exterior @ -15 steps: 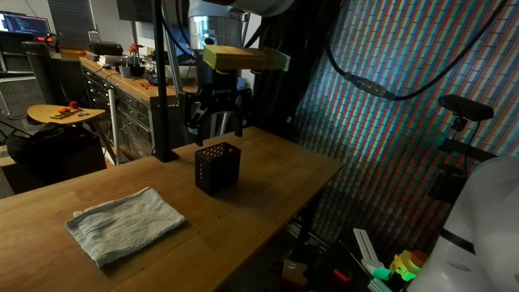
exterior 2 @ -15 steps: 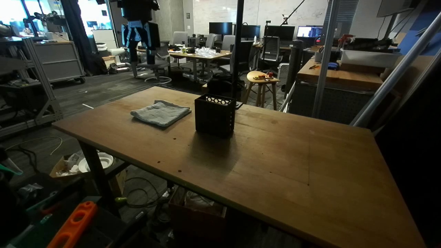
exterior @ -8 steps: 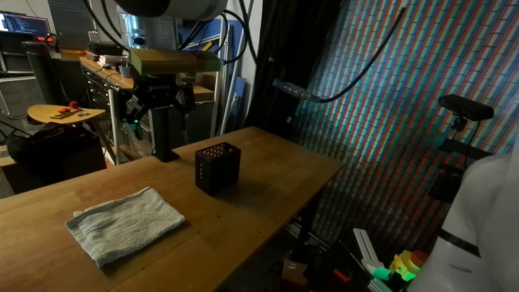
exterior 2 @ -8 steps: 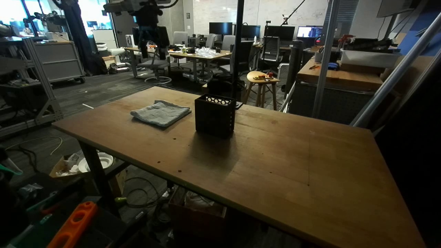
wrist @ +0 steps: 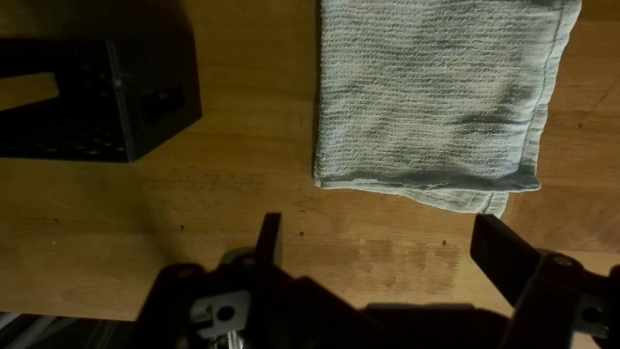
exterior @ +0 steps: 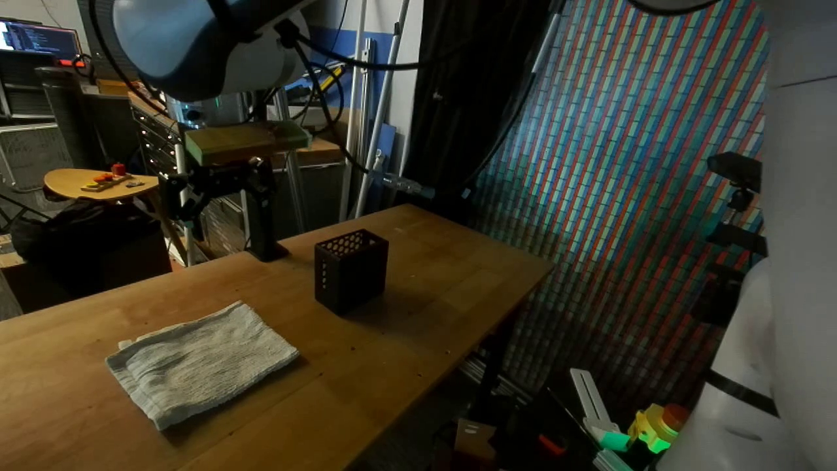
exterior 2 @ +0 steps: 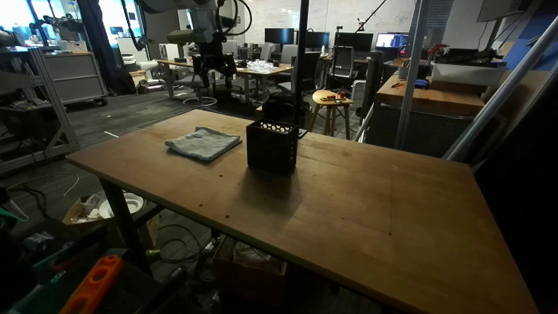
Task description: Pick up the towel from the table and put it in the small black basket.
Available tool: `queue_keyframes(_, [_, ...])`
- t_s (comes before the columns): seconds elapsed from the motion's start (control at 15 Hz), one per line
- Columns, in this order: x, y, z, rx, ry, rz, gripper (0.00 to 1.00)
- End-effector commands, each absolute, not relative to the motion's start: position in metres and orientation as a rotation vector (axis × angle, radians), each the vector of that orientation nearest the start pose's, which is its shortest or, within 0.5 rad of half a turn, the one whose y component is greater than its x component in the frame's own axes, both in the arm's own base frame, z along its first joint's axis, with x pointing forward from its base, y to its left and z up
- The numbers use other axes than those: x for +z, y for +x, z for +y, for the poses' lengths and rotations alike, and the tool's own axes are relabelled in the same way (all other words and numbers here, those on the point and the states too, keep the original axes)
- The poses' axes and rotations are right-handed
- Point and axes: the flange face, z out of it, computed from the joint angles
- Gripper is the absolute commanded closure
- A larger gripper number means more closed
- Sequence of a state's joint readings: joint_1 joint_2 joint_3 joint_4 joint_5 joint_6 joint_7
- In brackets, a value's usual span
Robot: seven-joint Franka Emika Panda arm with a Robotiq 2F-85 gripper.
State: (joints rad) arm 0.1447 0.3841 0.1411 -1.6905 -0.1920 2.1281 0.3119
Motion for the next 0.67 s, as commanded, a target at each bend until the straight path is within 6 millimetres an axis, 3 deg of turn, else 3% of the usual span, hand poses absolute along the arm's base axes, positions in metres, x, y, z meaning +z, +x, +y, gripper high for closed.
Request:
queue_keyframes(0.0, [0.351,0.675,0.175,-0.176,-3.185,-0.19,0.0])
queue_keyframes(0.27, [0.302,0.692,0.181,-0.155,-3.137,-0.264,0.0])
queue_keyframes(0.6, [0.246,0.689,0.202,-0.058,-3.064,-0.322,0.0])
